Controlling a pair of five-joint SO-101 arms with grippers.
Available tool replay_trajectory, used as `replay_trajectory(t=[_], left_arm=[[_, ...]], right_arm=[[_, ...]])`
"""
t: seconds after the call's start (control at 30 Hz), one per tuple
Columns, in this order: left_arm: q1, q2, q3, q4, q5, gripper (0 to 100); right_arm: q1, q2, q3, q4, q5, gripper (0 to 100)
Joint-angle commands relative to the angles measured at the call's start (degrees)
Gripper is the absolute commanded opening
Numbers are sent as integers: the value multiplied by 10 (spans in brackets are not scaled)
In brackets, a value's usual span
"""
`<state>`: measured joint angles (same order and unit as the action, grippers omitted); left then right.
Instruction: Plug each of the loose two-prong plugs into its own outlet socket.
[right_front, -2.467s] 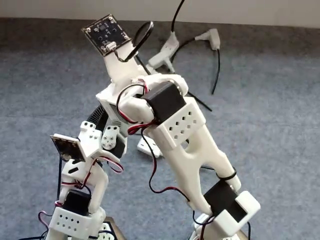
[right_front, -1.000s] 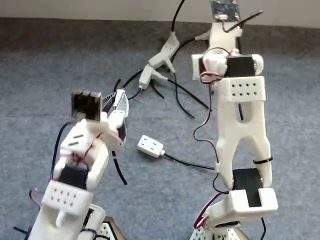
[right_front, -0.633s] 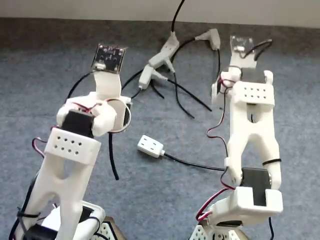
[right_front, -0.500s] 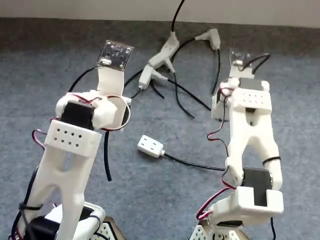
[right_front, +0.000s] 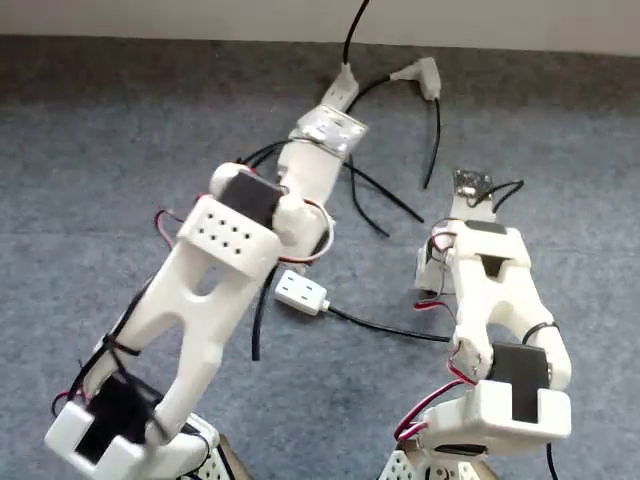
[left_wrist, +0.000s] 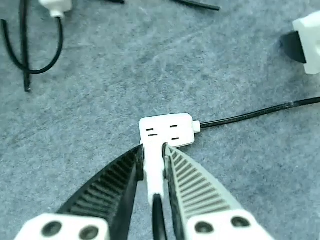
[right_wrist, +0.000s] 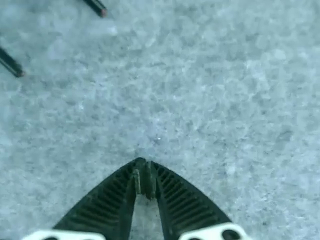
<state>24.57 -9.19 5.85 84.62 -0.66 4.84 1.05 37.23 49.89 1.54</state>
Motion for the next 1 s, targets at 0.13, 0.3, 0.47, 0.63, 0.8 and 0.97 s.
replay_trajectory(t=[0.13, 0.3, 0.47, 0.63, 0.8, 0.97], left_arm=[[-3, 39, -15, 4, -25, 8], [-20, 42, 31, -11, -25, 8], [-22, 38, 93, -76, -22, 8], [-22, 38, 109, -93, 9, 8], [-22, 44, 121, -123, 31, 8], [-22, 44, 149, -166, 31, 8]], right_arm=[[18, -21, 36, -63, 1, 6], [18, -20, 36, -63, 0, 6], [18, -20, 36, -63, 0, 6], [18, -20, 36, -63, 0, 6], [18, -19, 36, -63, 0, 6], [18, -19, 36, -63, 0, 6]])
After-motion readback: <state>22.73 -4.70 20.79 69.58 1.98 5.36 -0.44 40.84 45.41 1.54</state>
